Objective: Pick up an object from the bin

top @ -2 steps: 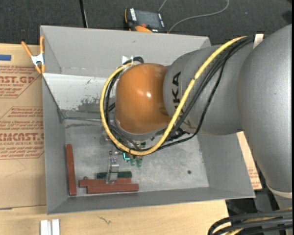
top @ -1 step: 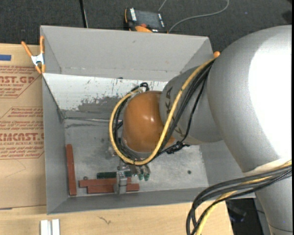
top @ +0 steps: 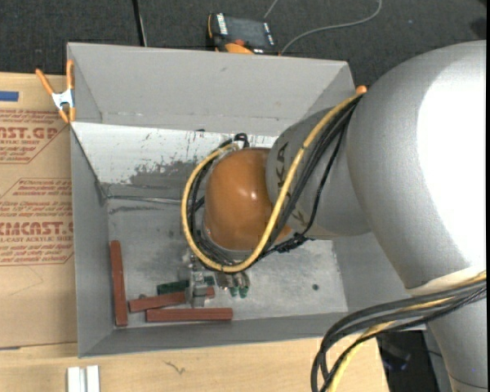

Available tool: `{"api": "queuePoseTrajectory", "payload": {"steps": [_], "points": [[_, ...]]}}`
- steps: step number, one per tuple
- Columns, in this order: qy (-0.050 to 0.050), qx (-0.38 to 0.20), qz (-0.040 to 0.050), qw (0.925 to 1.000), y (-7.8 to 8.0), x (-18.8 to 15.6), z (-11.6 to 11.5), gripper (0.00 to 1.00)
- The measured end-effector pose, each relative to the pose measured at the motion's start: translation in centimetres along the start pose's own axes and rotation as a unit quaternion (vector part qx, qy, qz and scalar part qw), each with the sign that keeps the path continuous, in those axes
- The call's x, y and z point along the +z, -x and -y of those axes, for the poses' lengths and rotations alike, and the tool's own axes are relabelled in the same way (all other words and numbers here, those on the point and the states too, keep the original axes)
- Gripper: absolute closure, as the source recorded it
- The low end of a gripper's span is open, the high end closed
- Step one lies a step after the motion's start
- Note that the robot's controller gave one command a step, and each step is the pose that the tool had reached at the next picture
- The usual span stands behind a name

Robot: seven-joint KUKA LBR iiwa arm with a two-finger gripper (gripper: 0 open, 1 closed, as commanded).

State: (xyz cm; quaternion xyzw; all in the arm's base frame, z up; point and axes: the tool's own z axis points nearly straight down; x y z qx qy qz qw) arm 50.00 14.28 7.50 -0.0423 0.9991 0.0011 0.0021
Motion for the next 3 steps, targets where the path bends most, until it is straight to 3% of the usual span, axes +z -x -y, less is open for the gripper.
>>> {"api": "queuePoseTrajectory", "payload": {"steps": [1, 2, 3], "points": [[0.000, 0.013, 0.0043, 0.9999, 7.6, -13.2, -1.2, 1.00], [0.000, -0.015, -0.0060, 0.9999, -1.6, -8.8, -5.1, 1.00], [0.000, -0.012, -0.0022, 0.9999, -1.3, -9.0, -4.8, 0.00]]}}
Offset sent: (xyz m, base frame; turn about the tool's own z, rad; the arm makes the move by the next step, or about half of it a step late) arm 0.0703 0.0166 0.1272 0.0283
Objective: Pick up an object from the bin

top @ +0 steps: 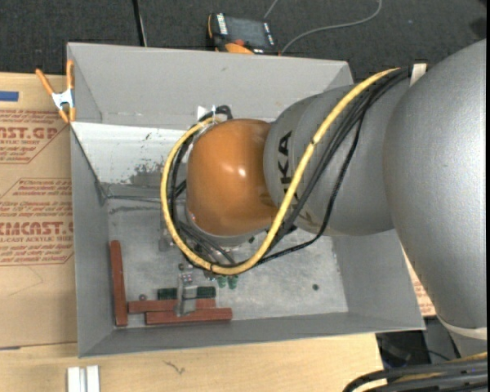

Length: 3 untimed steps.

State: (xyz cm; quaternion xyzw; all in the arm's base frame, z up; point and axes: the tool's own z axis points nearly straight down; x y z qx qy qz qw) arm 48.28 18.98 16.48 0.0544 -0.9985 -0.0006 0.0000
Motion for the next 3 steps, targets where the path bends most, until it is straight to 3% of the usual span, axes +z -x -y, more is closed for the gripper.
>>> {"api": "queuePoseTrajectory", "payload": {"steps": [1, 2, 3], "points": [[-0.001, -0.033, -0.0032, 0.9995, 1.8, 9.9, 3.8, 0.00], [0.000, -0.034, 0.0022, 0.9994, 2.2, 9.1, 3.6, 1.00], [-0.001, -0.042, 0.0054, 0.9991, 3.9, -4.3, 7.2, 1.00]]}}
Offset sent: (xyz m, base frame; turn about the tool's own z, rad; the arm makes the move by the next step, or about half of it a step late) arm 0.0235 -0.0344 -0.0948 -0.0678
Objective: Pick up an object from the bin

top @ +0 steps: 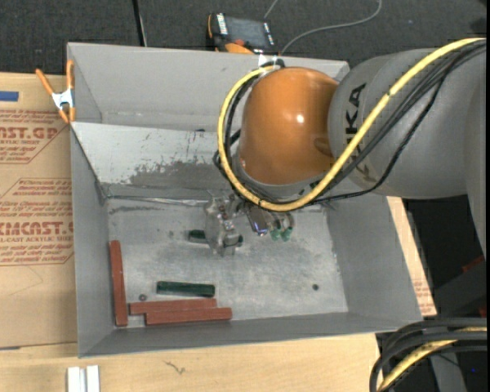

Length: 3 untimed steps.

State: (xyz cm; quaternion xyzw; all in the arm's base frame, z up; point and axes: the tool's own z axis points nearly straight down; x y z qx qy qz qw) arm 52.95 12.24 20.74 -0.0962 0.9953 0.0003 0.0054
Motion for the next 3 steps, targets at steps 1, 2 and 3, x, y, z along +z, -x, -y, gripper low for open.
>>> {"api": "queuePoseTrajectory", "payload": {"steps": [1, 2, 3], "points": [[0.001, -0.001, -0.0043, 1.0000, -0.2, 0.4, -0.1, 0.00], [0.001, -0.007, -0.0066, 1.0000, 6.3, 14.3, -0.6, 0.00], [-0.001, -0.041, -0.0063, 0.9992, 1.7, 13.8, 8.6, 0.00]]}}
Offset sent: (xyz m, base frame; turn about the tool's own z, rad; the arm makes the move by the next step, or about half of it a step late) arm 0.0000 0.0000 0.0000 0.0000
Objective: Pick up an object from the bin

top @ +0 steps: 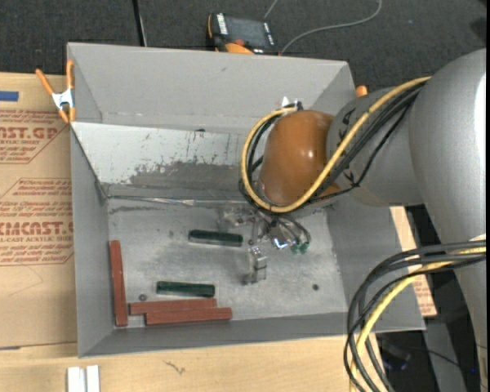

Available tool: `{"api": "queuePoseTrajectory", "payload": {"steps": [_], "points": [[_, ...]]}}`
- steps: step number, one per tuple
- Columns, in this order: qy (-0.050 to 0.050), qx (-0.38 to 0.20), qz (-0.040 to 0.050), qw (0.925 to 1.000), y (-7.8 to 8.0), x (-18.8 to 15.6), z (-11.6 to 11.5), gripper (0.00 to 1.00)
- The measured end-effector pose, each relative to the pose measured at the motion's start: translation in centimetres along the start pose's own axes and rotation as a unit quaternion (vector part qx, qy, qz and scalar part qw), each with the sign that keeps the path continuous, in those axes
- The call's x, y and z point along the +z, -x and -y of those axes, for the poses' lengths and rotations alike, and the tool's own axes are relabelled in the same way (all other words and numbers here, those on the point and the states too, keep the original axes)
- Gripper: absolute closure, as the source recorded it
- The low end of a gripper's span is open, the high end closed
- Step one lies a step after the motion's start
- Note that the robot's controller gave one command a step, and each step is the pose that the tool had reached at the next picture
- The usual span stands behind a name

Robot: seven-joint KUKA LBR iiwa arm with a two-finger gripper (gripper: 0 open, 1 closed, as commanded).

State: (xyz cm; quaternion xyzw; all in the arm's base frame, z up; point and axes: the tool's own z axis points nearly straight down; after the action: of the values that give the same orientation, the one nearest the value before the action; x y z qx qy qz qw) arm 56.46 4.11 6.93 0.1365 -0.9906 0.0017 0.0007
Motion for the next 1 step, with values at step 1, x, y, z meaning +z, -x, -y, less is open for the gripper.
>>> {"api": "queuePoseTrajectory", "payload": {"steps": [1], "points": [[0.002, -0.002, 0.0017, 1.0000, 0.22, -0.06, -0.49, 1.00]]}}
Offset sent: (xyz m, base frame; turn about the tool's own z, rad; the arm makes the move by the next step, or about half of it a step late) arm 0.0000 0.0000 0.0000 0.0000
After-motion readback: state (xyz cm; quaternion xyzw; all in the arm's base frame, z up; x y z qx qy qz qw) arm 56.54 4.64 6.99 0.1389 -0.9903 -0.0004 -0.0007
